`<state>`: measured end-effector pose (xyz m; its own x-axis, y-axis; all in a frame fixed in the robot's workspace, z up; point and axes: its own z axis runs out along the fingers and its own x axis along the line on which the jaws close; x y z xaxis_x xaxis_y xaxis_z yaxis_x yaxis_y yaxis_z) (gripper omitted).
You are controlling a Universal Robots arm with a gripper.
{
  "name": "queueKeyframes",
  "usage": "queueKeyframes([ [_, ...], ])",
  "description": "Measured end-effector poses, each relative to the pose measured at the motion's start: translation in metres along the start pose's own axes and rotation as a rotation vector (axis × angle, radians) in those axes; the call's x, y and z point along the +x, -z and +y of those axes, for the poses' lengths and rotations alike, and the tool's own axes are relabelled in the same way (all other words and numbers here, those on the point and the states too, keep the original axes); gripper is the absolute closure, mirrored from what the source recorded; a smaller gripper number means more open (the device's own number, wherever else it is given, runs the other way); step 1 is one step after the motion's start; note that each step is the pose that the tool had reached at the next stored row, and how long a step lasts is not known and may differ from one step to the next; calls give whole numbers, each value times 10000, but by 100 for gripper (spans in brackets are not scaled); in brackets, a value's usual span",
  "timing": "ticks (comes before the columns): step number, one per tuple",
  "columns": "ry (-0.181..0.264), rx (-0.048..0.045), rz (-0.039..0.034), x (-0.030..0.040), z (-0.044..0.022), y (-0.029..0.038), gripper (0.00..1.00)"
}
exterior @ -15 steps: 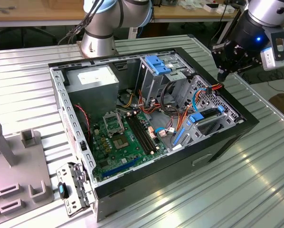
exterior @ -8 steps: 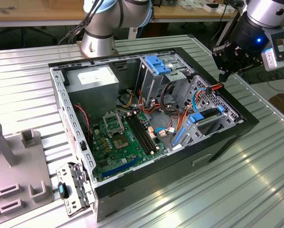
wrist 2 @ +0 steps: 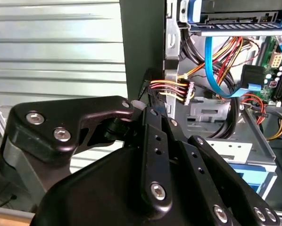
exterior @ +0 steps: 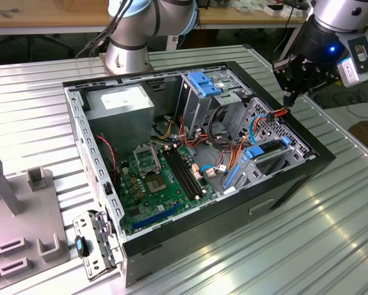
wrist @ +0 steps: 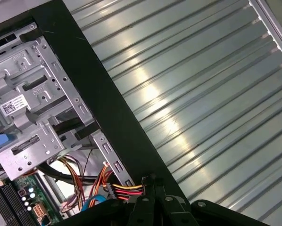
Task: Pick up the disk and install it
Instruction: 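Insert the first disk wire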
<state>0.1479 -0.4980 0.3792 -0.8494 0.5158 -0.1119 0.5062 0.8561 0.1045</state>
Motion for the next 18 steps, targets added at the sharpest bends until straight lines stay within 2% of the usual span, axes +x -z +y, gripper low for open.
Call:
queueKeyframes([
  [4,426,-51,47,-24,14,-17,89],
  [7,1013,-92,95,-27,17,-28,89],
  [10,1358,-35,80,-36,21,-42,89],
  [11,1458,0,66,-37,21,-44,82],
  [14,1799,62,47,-40,23,-48,82],
  [16,1922,135,16,-41,23,-49,81],
  [17,2045,163,6,-41,23,-50,75],
  [18,2056,163,6,-41,23,-50,75],
])
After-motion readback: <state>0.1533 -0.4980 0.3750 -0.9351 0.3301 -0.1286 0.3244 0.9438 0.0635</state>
